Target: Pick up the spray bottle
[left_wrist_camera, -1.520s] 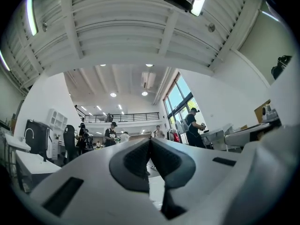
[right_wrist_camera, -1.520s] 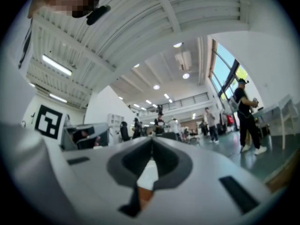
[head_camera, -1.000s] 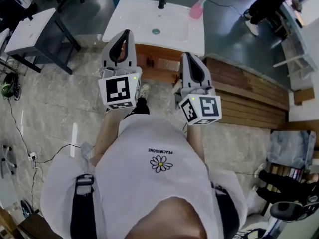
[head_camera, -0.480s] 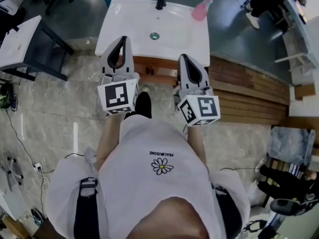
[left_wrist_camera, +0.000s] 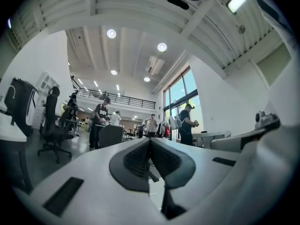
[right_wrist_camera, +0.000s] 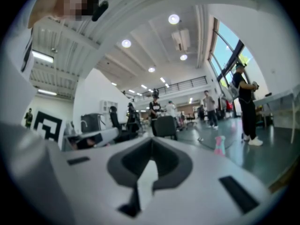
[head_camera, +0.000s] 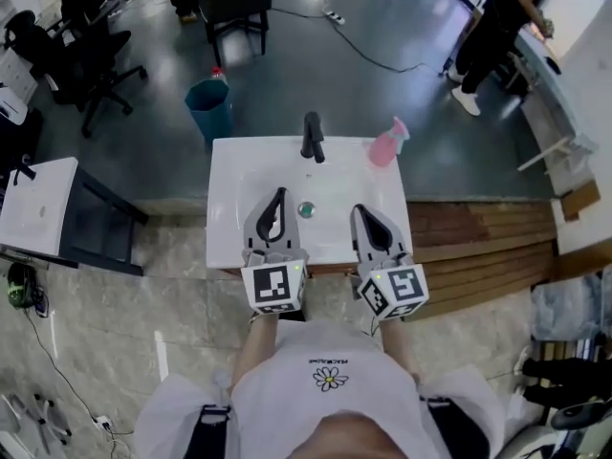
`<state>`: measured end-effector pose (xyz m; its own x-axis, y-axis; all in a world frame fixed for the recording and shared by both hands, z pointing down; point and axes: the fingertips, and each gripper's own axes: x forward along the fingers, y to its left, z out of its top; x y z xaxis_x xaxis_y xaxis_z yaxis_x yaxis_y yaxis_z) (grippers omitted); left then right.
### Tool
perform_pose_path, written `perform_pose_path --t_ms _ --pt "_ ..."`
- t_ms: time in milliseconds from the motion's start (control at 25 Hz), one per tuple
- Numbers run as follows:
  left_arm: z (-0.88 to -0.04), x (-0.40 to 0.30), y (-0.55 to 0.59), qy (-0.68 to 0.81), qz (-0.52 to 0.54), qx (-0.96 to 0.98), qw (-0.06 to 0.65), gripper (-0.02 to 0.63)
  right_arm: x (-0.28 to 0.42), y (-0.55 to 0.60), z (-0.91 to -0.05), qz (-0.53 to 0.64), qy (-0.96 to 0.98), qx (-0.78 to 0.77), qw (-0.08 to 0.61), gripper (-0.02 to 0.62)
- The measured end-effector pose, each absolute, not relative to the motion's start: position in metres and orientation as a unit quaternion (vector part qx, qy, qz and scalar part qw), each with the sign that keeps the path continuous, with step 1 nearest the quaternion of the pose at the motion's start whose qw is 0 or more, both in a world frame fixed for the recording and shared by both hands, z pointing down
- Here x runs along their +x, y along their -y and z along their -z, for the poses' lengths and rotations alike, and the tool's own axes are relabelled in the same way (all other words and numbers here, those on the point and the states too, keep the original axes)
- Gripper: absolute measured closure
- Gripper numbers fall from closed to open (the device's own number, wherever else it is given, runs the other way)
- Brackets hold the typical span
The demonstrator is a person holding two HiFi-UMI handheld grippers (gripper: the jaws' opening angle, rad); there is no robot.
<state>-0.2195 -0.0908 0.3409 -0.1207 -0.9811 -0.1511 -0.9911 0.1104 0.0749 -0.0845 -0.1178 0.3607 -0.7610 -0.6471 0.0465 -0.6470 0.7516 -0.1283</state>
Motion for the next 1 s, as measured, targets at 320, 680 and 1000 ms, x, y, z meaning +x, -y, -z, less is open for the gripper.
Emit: perform_pose_path --t_ms 320,680,1000 --pt "-0.343 -0.238 0.149 -0.728 -0.061 -0.682 0.023 0.586 -0.128 0.169 -0.367 0.066 -0.938 -0.34 -0.014 0.566" --pt "-0.338 -0.24 0.167 -0.744 -0.047 -0.666 0.035 0.586 -0.146 0.197 -0.372 0.037 -0.953 -0.301 -0.015 0.566" --pt "-0.338 -0.249 0.168 -0.765 -0.042 -0.641 0.04 0.586 -0.142 0.203 -0.376 0.04 -0.958 -0.285 -0.022 0.566"
